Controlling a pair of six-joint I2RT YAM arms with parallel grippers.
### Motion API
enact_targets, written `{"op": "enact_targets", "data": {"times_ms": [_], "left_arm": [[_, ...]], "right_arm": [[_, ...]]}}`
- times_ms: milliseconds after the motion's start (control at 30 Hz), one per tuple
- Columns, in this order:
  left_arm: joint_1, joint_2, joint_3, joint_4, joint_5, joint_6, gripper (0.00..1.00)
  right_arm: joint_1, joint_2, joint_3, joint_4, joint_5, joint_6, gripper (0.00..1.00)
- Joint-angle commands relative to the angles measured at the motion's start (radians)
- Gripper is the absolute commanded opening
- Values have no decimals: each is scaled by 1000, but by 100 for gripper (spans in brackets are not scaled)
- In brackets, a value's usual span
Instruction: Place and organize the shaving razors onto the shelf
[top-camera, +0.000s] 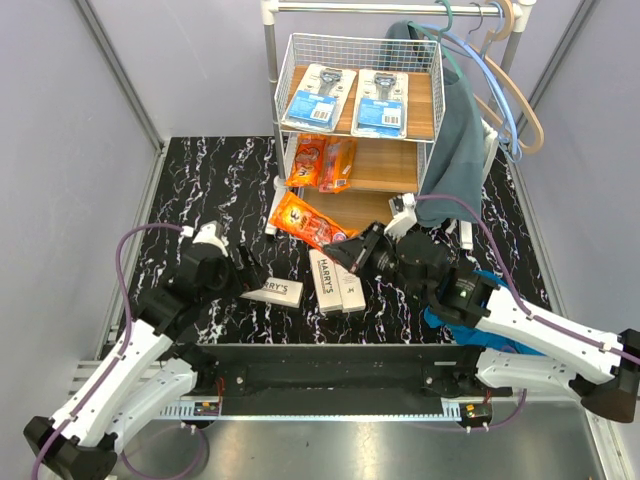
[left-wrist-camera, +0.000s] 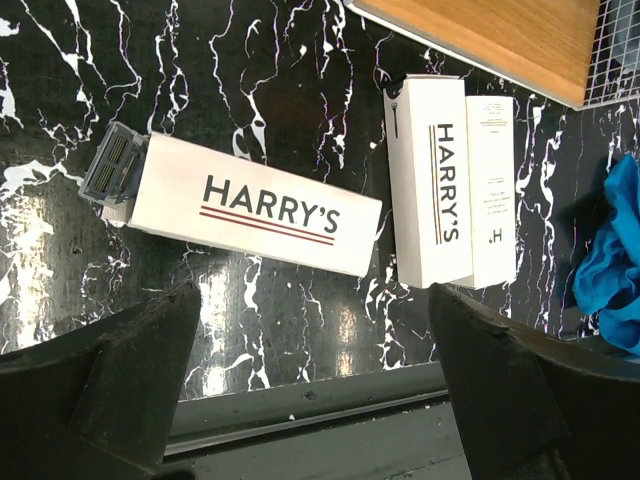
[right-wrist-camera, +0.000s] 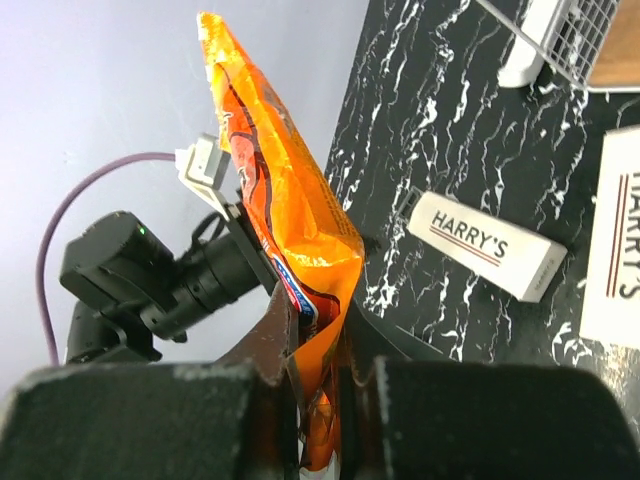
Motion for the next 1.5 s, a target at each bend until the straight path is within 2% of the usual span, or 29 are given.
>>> {"op": "enact_targets", "data": {"times_ms": [0,267,767,1133,1467], "left_arm": [[0,-17,3,32,8,14,99],[0,-24,-23,35,17,8,99],[0,-47,-69,49,41,-9,99],[0,-60,-85,57,69,-22,99],[0,-71,-96,57,84,-25,99]], "right_arm": [[-70,2,71,-12,-61,-38,0],[-210,-19,88,-45,88,50,0],[-258,54,112,-10,442,160,0],[-403,278,264,-22,366,142,0],[-426,409,330,-64,322,162,0]]}}
